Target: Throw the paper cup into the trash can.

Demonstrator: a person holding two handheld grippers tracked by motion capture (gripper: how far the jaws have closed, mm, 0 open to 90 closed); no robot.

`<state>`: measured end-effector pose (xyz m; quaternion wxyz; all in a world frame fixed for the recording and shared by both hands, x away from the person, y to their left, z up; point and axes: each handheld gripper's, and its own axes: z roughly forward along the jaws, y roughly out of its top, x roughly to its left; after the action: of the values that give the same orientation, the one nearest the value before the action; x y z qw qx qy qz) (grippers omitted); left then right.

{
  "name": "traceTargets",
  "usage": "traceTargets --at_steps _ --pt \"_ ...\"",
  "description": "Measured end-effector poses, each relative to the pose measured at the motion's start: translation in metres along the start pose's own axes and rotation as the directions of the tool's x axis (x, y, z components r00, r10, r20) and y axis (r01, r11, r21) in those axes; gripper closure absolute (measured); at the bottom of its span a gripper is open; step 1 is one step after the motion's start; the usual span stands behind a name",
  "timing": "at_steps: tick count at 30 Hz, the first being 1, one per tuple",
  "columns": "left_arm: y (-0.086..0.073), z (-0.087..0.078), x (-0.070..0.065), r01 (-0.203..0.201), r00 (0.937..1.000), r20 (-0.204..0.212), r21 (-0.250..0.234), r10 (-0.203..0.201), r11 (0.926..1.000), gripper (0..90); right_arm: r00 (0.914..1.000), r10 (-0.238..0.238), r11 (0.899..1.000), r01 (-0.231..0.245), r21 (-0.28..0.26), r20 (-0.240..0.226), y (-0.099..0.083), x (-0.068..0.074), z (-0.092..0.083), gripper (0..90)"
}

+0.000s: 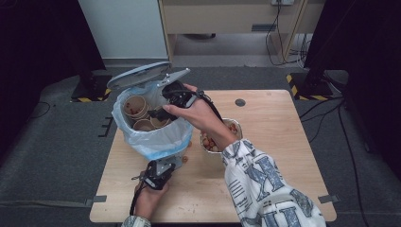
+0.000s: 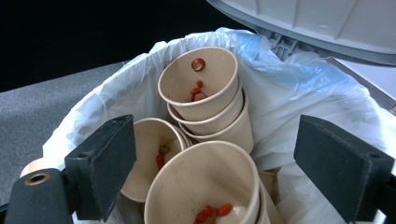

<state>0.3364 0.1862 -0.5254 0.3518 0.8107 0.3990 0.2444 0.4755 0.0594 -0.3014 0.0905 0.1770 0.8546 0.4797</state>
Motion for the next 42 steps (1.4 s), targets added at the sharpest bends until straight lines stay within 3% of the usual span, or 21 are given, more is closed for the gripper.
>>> traceTargets --at_steps 11,28,42 --pt "0.000 0.000 0.000 0.001 1.0000 0.002 0.000 -0.001 1.0000 89.9 0.9996 0.012 1.000 -0.012 -0.013 0.027 -0.002 -0.005 -0.009 11.5" --pt "0.000 0.000 0.000 0.001 1.0000 0.002 -0.001 -0.001 1.0000 89.9 0.9959 0.068 0.997 -0.066 -0.031 0.060 -0.013 -0.018 -0.030 9.8" --pt "0.000 0.000 0.000 0.000 1.0000 0.003 0.000 0.000 1.0000 89.9 0.9920 0.081 0.996 -0.077 -0.046 0.097 -0.023 -0.029 -0.046 9.8"
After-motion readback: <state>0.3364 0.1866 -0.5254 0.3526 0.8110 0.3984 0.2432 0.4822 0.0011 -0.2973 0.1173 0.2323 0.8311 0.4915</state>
